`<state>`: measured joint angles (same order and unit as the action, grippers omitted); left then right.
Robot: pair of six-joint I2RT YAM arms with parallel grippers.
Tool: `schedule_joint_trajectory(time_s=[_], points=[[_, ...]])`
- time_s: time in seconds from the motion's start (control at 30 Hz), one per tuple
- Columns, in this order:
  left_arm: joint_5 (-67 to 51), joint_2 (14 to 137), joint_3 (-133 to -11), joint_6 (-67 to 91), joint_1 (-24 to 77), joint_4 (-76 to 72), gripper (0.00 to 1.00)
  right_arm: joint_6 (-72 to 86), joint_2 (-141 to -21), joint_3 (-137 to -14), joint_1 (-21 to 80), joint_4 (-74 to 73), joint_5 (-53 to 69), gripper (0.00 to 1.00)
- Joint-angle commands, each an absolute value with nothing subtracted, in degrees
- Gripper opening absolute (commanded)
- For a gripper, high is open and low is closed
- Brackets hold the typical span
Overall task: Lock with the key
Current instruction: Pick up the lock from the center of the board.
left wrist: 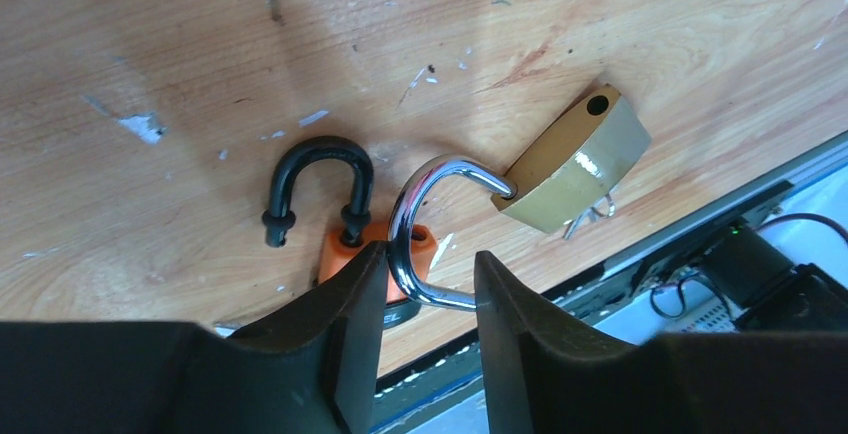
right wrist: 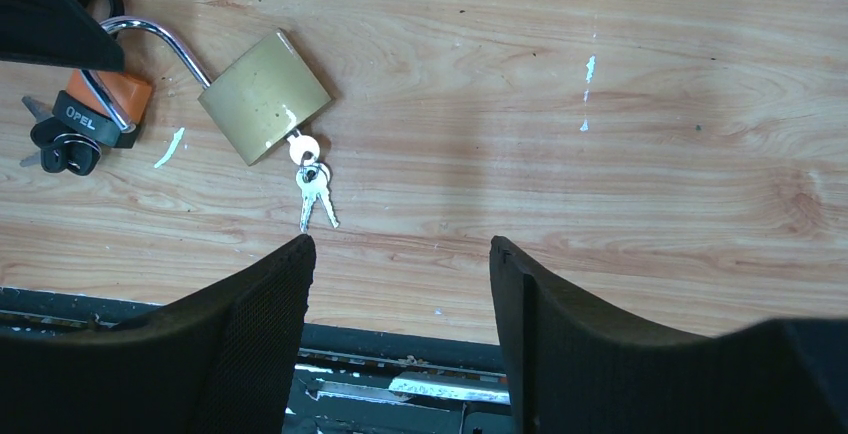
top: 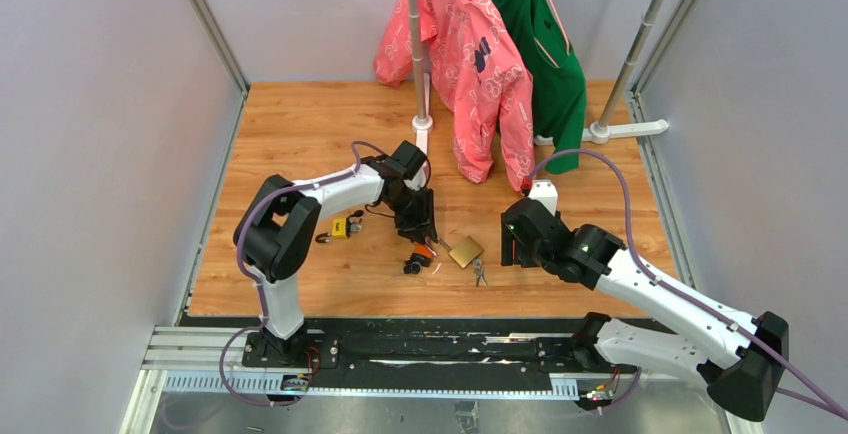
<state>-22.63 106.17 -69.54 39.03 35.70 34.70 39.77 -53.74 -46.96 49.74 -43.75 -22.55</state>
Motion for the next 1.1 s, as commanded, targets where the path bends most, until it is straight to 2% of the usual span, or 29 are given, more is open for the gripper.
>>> schedule_joint_trajectory(time_s=[0.0, 0.17, 0.23, 0.3, 0.43, 0.6, 0.83, 0.97, 1.0, 1.07], points=[[-25.5, 107.3, -68.6, 39.9, 35.7, 31.3, 0.39, 40.5, -53.8, -46.4, 49.2, -45.1, -24.0, 0.67], [-26.6, 108.3, -69.4, 40.4, 35.8, 30.6, 0.19, 40.9, -54.2, -46.5, 49.0, -44.8, -23.3, 0.68], [-25.7, 108.4, -70.4, 39.7, 35.7, 31.3, 0.01, 41.5, -54.4, -46.1, 48.5, -43.7, -20.9, 0.68], [-24.8, 108.2, -71.9, 38.2, 35.7, 32.7, 0.0, 42.2, -54.6, -45.2, 47.0, -42.0, -17.3, 0.69], [-22.1, 104.7, -73.7, 33.8, 35.7, 33.5, 0.0, 43.2, -53.9, -40.0, 40.7, -34.4, -2.6, 0.71], [-22.1, 96.7, -71.2, 26.5, 35.6, 29.0, 0.0, 40.7, -53.2, -33.6, 30.0, -21.5, 14.2, 0.72], [-28.7, 94.3, -70.3, 19.5, 35.6, 29.3, 0.0, 30.6, -63.0, -32.5, 27.6, -4.1, 30.1, 0.71], [-28.8, 94.8, -70.4, 17.7, 35.6, 31.0, 0.0, 25.6, -68.7, -36.4, 29.9, 2.1, 29.4, 0.65], [-28.6, 95.1, -70.6, 17.5, 35.6, 31.4, 0.0, 23.1, -69.7, -37.1, 31.2, 3.9, 27.1, 0.59], [-28.6, 95.7, -71.0, 17.2, 35.6, 32.2, 0.0, 18.6, -71.3, -38.7, 34.9, 5.2, 19.8, 0.55]])
